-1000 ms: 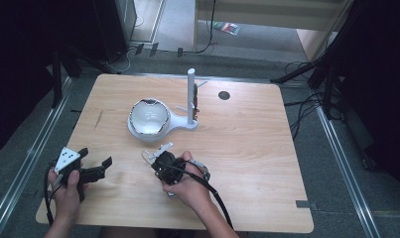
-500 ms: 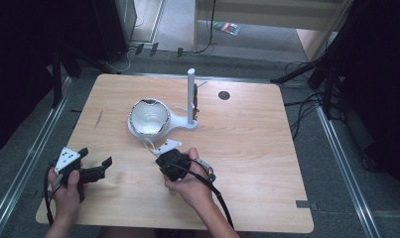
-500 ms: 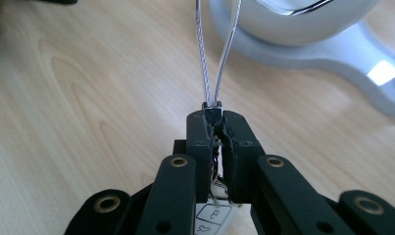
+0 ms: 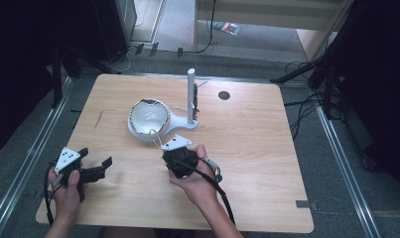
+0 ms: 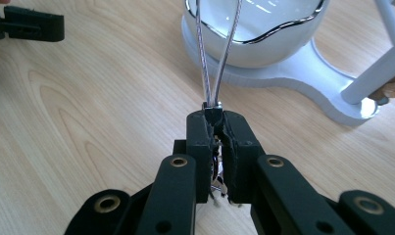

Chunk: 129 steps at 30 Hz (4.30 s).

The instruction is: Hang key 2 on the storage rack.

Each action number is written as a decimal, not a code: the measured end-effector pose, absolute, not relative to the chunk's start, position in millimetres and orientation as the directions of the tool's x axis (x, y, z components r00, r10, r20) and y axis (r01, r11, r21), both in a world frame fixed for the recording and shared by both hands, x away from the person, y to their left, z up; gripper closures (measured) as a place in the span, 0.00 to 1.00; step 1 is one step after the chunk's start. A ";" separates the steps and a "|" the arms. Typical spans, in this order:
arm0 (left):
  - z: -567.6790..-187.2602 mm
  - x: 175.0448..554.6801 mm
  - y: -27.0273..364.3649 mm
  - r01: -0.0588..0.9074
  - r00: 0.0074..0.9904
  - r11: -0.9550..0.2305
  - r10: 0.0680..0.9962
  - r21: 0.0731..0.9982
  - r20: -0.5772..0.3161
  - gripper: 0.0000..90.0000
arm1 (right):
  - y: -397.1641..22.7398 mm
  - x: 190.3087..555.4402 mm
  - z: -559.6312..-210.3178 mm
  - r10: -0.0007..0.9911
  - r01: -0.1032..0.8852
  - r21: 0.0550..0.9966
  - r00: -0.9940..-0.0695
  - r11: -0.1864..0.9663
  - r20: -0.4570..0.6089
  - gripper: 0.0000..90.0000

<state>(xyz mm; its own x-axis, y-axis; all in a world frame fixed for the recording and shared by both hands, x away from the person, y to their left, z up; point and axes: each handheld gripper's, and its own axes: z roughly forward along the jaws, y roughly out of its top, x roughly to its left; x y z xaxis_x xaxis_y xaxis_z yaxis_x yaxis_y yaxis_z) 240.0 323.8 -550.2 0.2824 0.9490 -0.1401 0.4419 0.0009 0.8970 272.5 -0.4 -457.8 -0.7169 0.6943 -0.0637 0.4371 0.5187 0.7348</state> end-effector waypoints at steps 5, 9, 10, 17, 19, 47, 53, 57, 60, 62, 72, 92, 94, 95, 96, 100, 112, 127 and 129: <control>-550.2 239.9 323.9 0.441 0.282 0.002 0.949 0.897 -0.141 0.01 | -7.5 273.5 -453.5 0.713 0.436 0.751 -0.698 0.495 -0.064 0.93; -550.2 239.9 323.9 0.441 0.282 0.000 0.949 0.897 -0.139 0.01 | -10.2 273.3 -451.0 0.722 0.435 0.760 -0.689 0.484 -0.065 0.93; -550.2 239.9 323.8 0.442 0.282 0.002 0.949 0.897 -0.140 0.01 | -11.3 273.4 -450.2 0.724 0.433 0.762 -0.686 0.481 -0.067 0.93; -550.1 239.9 323.8 0.442 0.282 0.001 0.949 0.897 -0.140 0.01 | -18.6 274.3 -446.2 0.743 0.437 0.775 -0.667 0.456 -0.060 0.93; -550.1 239.8 323.9 0.442 0.283 0.001 0.949 0.897 -0.140 0.01 | -20.5 274.7 -445.5 0.745 0.434 0.779 -0.665 0.452 -0.062 0.93; -550.2 240.0 324.1 0.441 0.284 -0.001 0.949 0.898 -0.138 0.01 | -45.1 278.2 -431.9 0.814 0.416 0.834 -0.577 0.363 -0.066 0.93; -550.2 239.9 324.0 0.440 0.284 -0.001 0.949 0.898 -0.138 0.01 | -49.5 278.7 -429.7 0.826 0.411 0.844 -0.561 0.343 -0.063 0.93; -550.2 239.9 324.1 0.440 0.284 -0.002 0.949 0.898 -0.137 0.01 | -51.7 278.6 -428.5 0.831 0.403 0.850 -0.553 0.338 -0.068 0.93; -550.2 239.9 324.0 0.440 0.284 -0.001 0.949 0.898 -0.138 0.01 | -53.6 278.9 -427.4 0.838 0.400 0.856 -0.542 0.327 -0.067 0.93; -550.2 239.9 324.0 0.440 0.284 -0.001 0.949 0.898 -0.138 0.01 | -55.6 279.8 -426.2 0.845 0.393 0.863 -0.530 0.318 -0.070 0.93; -550.2 239.8 323.8 0.441 0.283 0.002 0.949 0.898 -0.141 0.01 | -60.4 285.0 -425.7 0.867 0.390 0.871 -0.493 0.297 -0.075 0.93; -550.2 239.8 324.4 0.440 0.285 0.000 0.948 0.898 -0.140 0.01 | -61.2 309.4 -439.1 0.896 0.430 0.860 -0.440 0.275 -0.066 0.93; -550.2 239.8 324.4 0.441 0.285 0.000 0.948 0.898 -0.140 0.01 | -60.7 311.8 -441.1 0.898 0.435 0.858 -0.435 0.274 -0.066 0.93; -550.2 239.8 324.4 0.441 0.285 0.000 0.948 0.898 -0.140 0.01 | -60.7 311.8 -441.1 0.898 0.435 0.858 -0.435 0.274 -0.066 0.93; -550.2 239.8 324.5 0.441 0.285 0.000 0.948 0.898 -0.140 0.01 | -60.3 312.9 -442.1 0.899 0.440 0.855 -0.433 0.273 -0.063 0.93; -550.2 239.8 324.5 0.441 0.285 0.000 0.948 0.898 -0.140 0.01 | -59.2 317.4 -445.9 0.903 0.445 0.853 -0.424 0.272 -0.066 0.93; -550.2 239.8 324.6 0.441 0.285 0.001 0.948 0.897 -0.141 0.01 | -56.4 325.6 -456.6 0.910 0.469 0.842 -0.411 0.267 -0.059 0.93; -550.2 239.8 324.5 0.442 0.284 0.003 0.948 0.897 -0.143 0.01 | -51.1 341.0 -471.5 0.918 0.510 0.821 -0.394 0.258 -0.044 0.93; -550.3 239.9 324.4 0.441 0.284 0.003 0.948 0.897 -0.143 0.01 | -50.8 343.3 -473.1 0.918 0.512 0.819 -0.394 0.259 -0.044 0.93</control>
<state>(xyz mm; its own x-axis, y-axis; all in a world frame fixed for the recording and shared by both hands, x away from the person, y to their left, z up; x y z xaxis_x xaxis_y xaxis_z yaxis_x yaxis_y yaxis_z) 239.9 324.4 -550.3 0.2844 0.9479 -0.1435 0.4414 0.0034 0.8973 343.3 -50.8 -473.1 -0.3944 0.9179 -0.0438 0.5124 0.2592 0.8187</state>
